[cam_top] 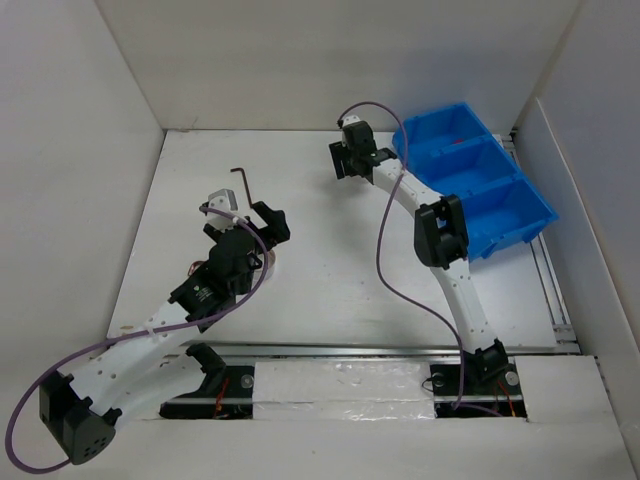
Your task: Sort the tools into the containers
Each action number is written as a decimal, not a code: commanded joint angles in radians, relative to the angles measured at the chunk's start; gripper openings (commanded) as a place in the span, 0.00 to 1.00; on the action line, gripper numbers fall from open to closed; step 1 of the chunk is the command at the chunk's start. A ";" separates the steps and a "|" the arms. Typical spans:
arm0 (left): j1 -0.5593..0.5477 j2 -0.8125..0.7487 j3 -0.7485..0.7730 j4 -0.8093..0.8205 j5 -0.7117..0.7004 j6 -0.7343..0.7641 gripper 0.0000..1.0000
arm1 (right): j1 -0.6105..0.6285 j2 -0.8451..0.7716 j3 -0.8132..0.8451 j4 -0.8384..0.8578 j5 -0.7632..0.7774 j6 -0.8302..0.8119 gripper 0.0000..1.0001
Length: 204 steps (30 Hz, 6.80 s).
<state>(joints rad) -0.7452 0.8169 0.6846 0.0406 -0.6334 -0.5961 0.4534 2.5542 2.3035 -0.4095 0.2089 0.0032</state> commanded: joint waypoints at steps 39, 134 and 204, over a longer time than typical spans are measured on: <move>-0.031 -0.032 -0.002 0.053 0.026 0.010 0.88 | -0.283 -0.731 -0.576 0.049 0.129 0.116 0.00; 0.203 0.298 0.029 -0.349 -0.081 -0.237 0.62 | 0.122 -1.284 -1.529 0.788 -0.399 0.397 0.48; -0.157 0.557 0.291 -0.456 -0.265 -0.370 0.00 | 0.488 -0.925 -1.253 0.626 0.033 0.446 0.53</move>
<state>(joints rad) -0.8585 1.3621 0.9173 -0.3801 -0.8478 -0.8917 0.9241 1.5791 0.9821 0.2577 0.0910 0.4274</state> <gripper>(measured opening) 0.076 0.532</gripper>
